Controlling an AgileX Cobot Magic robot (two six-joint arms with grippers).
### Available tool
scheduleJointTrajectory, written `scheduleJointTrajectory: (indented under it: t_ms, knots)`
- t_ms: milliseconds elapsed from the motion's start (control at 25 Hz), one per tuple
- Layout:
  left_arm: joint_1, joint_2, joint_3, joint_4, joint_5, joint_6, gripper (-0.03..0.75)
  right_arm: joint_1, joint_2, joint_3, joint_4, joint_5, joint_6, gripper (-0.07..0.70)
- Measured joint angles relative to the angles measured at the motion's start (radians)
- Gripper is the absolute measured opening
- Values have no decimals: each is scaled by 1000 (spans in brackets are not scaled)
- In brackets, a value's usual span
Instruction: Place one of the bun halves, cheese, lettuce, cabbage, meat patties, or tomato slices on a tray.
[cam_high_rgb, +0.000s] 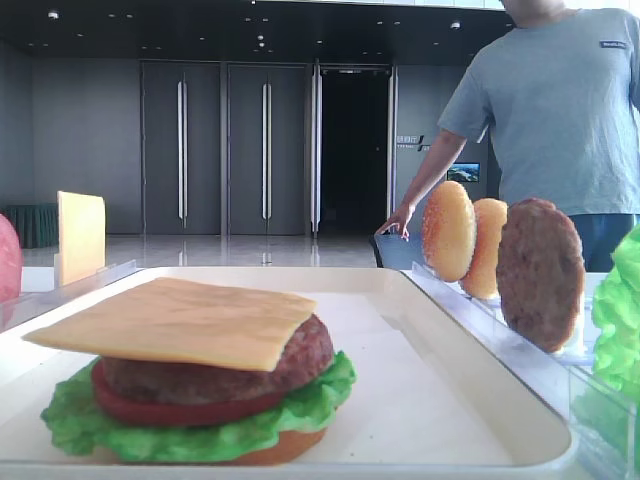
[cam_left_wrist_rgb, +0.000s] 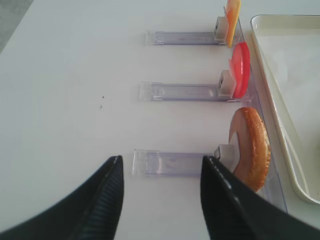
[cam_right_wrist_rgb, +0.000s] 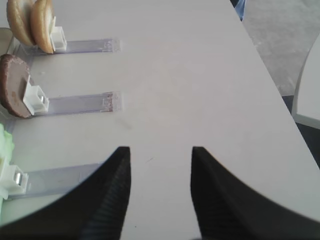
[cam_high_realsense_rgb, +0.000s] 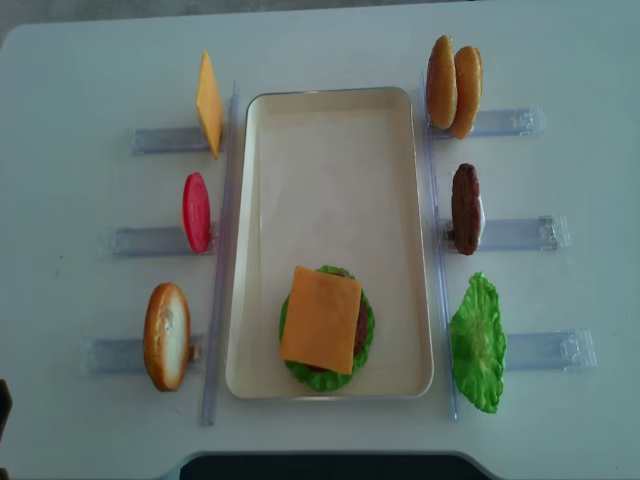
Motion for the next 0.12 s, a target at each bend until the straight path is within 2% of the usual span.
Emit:
scheduleJointTrajectory:
  t_ms: [120]
  knots:
    - [0, 0, 0, 0, 0, 0, 380, 0, 0, 0, 0, 0, 0, 280]
